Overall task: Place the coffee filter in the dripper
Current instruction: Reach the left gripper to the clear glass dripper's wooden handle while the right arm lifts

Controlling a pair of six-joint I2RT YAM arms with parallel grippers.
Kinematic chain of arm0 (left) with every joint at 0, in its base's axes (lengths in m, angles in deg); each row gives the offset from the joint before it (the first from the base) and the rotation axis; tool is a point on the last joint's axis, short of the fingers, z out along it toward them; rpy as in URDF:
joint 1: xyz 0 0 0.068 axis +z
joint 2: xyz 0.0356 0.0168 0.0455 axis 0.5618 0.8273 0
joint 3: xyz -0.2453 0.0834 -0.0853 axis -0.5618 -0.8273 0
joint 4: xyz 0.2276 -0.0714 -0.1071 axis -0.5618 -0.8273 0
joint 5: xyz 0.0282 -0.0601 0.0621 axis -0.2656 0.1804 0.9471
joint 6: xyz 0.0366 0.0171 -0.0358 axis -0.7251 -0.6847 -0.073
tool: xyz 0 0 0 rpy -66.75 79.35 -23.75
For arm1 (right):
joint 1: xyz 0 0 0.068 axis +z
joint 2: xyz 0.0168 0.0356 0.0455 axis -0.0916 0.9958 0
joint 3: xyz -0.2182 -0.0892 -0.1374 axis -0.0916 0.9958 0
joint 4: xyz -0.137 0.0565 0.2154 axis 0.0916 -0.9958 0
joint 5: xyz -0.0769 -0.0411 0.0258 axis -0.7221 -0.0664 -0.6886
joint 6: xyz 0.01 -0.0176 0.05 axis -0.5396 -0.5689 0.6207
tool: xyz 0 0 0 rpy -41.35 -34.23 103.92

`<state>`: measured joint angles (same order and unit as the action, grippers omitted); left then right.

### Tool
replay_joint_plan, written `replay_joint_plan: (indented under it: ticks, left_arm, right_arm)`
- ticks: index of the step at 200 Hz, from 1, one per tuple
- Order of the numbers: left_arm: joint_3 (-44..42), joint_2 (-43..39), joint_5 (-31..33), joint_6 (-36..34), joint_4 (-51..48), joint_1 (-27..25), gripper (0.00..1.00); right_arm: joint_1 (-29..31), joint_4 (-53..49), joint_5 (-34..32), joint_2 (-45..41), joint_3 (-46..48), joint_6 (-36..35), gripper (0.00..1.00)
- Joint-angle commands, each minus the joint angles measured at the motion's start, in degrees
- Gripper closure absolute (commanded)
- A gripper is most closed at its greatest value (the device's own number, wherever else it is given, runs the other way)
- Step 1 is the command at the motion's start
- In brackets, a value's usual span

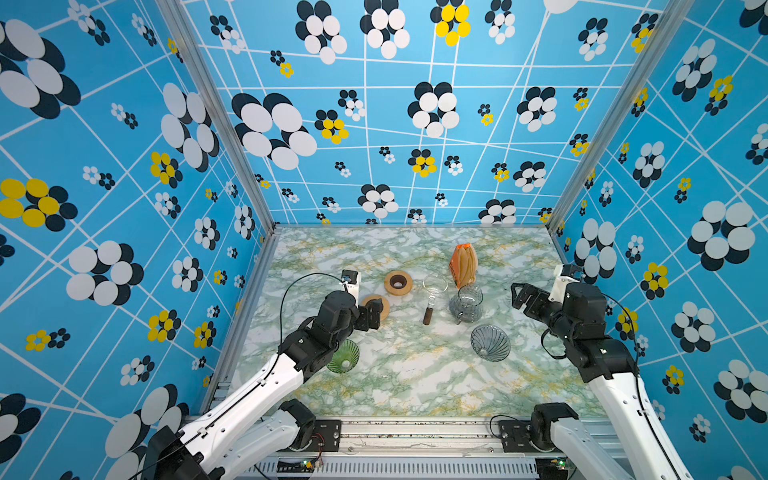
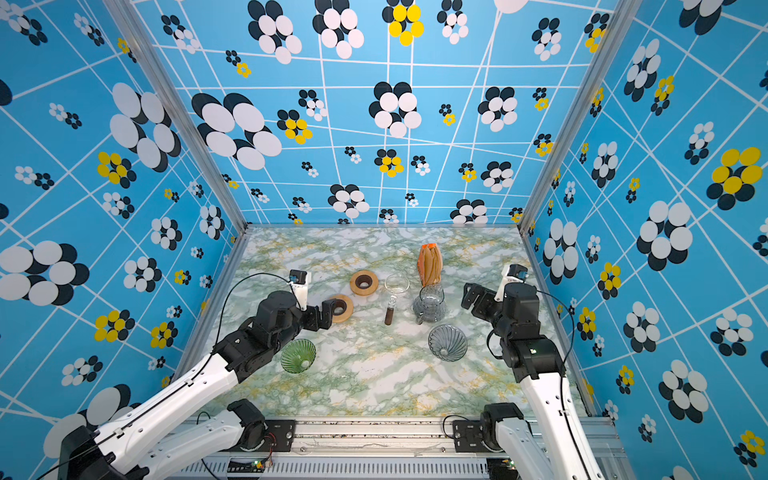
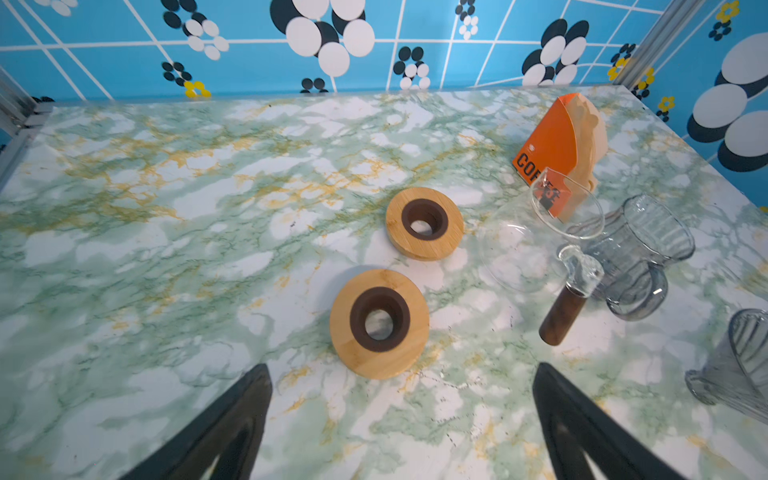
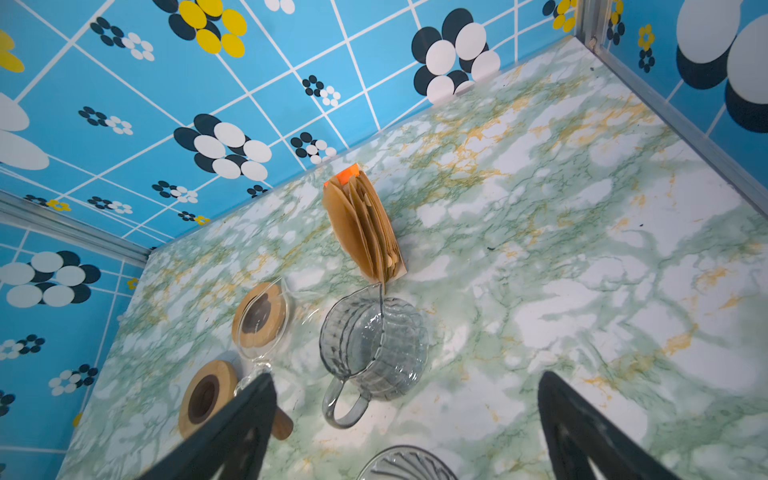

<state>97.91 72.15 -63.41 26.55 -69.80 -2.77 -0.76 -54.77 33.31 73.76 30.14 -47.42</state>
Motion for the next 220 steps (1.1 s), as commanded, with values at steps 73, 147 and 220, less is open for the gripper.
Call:
replay_joint_plan:
  ticks: [73, 147, 220]
  left_arm:
    - [12.3, 14.0, 1.6, 6.4, -5.5, -12.1, 0.03]
    - [23.4, 30.6, 3.1, 9.7, -4.5, -16.9, 0.20]
    - [33.6, 42.6, 2.5, 12.4, -7.9, -17.6, 0.37]
  right_arm:
    - [0.5, -21.8, 13.6, -7.2, -8.4, -4.0, 0.01]
    - [0.5, -29.5, 2.7, -14.1, -10.0, -7.4, 0.01]
    - [0.5, -25.9, 11.9, -17.0, -6.3, -7.2, 0.01]
